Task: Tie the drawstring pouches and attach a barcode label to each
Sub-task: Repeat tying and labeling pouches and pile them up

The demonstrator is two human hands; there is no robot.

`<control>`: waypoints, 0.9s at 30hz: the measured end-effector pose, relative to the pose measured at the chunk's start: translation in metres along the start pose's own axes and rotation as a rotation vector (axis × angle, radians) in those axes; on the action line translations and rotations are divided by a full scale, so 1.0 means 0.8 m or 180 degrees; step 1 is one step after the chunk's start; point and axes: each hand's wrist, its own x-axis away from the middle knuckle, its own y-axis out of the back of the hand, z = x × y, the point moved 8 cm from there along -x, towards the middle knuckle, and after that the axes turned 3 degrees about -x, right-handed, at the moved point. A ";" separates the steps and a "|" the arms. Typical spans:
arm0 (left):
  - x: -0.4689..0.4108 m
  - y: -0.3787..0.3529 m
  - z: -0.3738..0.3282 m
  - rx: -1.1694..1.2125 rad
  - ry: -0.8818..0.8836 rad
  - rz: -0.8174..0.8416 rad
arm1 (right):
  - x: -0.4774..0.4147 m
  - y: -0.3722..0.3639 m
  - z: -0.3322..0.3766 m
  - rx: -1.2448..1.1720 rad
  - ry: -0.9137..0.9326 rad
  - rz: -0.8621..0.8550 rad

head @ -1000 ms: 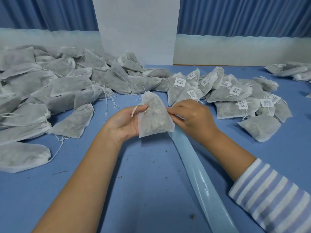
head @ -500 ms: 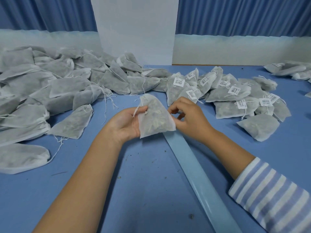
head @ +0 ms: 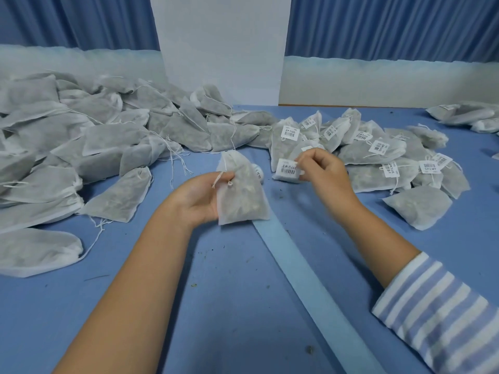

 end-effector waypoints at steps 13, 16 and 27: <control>0.026 -0.016 -0.040 -0.2920 -0.1029 -0.0867 | 0.021 -0.046 -0.001 -0.0308 -0.0144 0.1017; 0.031 -0.032 -0.041 -0.3011 -0.1233 -0.0701 | 0.022 -0.054 -0.003 -0.0389 -0.0117 0.1070; 0.022 -0.012 -0.030 -0.2292 -0.0848 -0.0825 | 0.017 -0.042 -0.011 -0.0761 -0.0394 0.0579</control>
